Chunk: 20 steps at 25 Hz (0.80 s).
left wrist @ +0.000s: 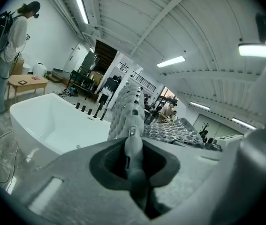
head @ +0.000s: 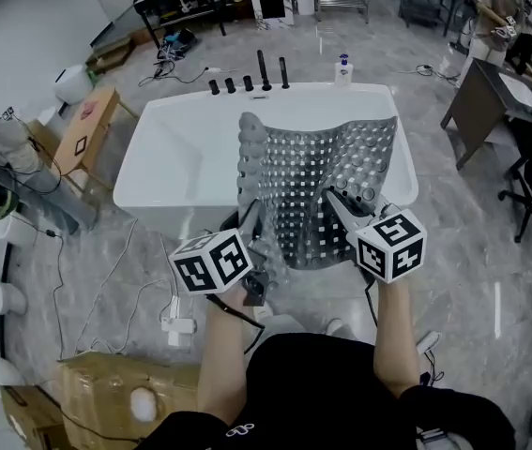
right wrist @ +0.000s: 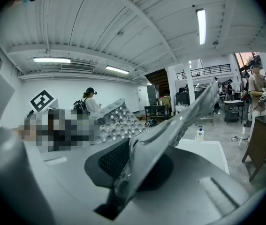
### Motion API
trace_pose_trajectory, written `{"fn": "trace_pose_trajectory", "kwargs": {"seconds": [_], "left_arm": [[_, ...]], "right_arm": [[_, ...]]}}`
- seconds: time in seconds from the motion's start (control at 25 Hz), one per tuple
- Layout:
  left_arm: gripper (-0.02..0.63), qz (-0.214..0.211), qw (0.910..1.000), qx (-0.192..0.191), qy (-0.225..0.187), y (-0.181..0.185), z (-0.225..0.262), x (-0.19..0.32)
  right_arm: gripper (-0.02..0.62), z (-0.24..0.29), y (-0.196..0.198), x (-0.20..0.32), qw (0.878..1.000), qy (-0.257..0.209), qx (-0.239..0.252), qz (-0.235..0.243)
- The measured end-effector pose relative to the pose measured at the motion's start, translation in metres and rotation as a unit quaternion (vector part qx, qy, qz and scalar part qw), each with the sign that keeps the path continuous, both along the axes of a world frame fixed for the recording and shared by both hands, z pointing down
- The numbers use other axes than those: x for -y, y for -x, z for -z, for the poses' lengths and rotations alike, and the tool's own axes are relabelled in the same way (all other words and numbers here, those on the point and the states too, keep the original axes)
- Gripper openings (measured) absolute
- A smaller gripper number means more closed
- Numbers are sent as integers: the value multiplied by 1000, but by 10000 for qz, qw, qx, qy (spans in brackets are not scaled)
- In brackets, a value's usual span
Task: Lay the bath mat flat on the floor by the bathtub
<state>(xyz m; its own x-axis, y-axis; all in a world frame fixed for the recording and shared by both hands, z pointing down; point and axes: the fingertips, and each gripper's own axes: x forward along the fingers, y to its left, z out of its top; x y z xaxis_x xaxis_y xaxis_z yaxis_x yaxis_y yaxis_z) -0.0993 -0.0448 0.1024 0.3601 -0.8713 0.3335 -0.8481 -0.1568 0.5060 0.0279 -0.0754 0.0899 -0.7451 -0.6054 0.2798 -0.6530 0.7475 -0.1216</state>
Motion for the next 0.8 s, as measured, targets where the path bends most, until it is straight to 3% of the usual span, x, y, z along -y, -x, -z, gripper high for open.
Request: {"fn": "trace_pose_trajectory", "kwargs": {"seconds": [0.32,0.48,0.8], "left_arm": [[32,-334,9990,-175,243,74,-27,40],[32,-307,9980,-153,523,104,-53,48],[32,-453,9943,-392,885,119,-90,57]], "right_arm": [[29,-26,77,26,9990,330,-88,-289],[29,-46,105,28,9972,597,-246,-366],[29,-89,118,30,9914,1119,-437,-518]]}}
